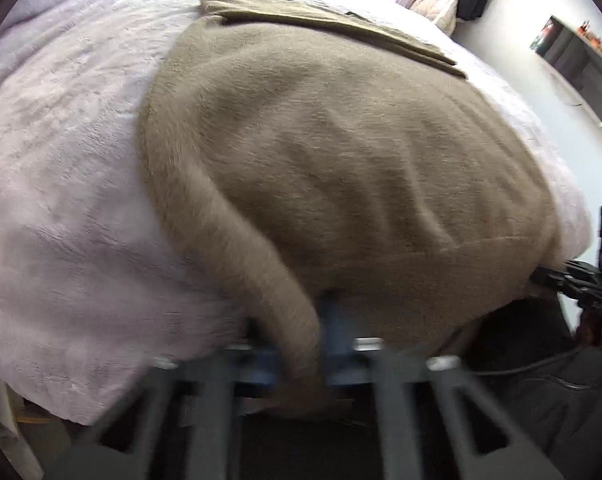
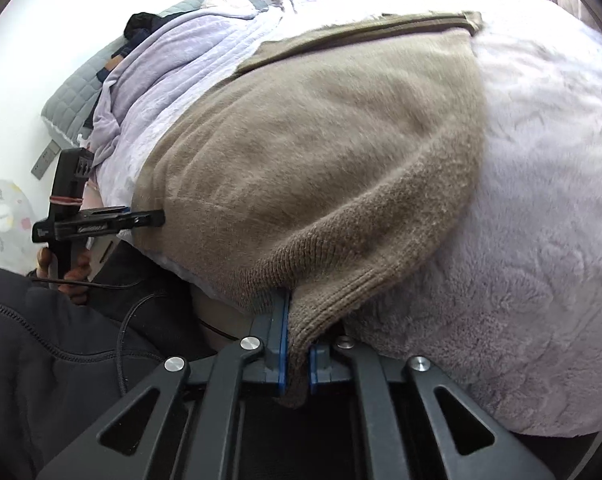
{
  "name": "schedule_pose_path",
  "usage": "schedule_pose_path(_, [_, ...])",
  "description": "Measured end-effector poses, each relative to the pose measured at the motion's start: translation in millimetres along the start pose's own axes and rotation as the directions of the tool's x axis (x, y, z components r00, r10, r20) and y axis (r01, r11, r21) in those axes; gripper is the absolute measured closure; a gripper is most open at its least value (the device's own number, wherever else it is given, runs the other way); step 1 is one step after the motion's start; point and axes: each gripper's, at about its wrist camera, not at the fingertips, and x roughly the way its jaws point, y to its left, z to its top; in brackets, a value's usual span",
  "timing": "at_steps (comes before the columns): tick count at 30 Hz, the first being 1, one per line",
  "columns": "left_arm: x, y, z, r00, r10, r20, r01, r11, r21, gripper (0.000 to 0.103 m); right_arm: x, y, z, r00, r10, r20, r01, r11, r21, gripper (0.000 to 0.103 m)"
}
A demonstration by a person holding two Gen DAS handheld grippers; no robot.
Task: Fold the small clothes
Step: 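Close both grippers on the ribbed hem of the brown sweater, then lift the held hem with both grippers and fold it over toward the collar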
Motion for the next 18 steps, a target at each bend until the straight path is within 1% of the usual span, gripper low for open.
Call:
schedule_pose_path(2, [-3,-5,-2,1.0,0.023,0.016,-0.023,1.0,0.021,0.092,-5,8,2,1.0,-0.009,0.024,0.009,0.999,-0.032,0.096])
schedule_pose_path(4, [-7,-9,-2,0.999,0.026,0.027,-0.026,0.999,0.034,0.092,-12,11,5,0.999,-0.004,0.049,0.006,0.999,-0.032,0.096])
schedule_pose_path(10, [-30,-9,7,0.994,-0.044,0.102,0.043,0.999,0.013,0.093,-41,12,15,0.99,0.028,0.135,-0.025,0.999,-0.028,0.096])
schedule_pose_path(13, [-45,-7,13,0.985,-0.077,0.157,0.08,0.997,-0.009,0.093,-50,6,22,0.983,0.041,0.177,-0.042,0.999,0.001,0.096])
schedule_pose_path(16, [-62,-11,26,0.972,-0.083,0.221,0.084,0.996,0.001,0.093,-64,0,32,0.969,0.061,0.241,-0.074,0.996,0.043,0.097])
schedule_pose_path(18, [-70,-17,38,0.962,-0.079,0.261,0.08,0.997,0.01,0.093,-75,0,42,0.959,0.046,0.279,-0.058,0.998,0.038,0.097])
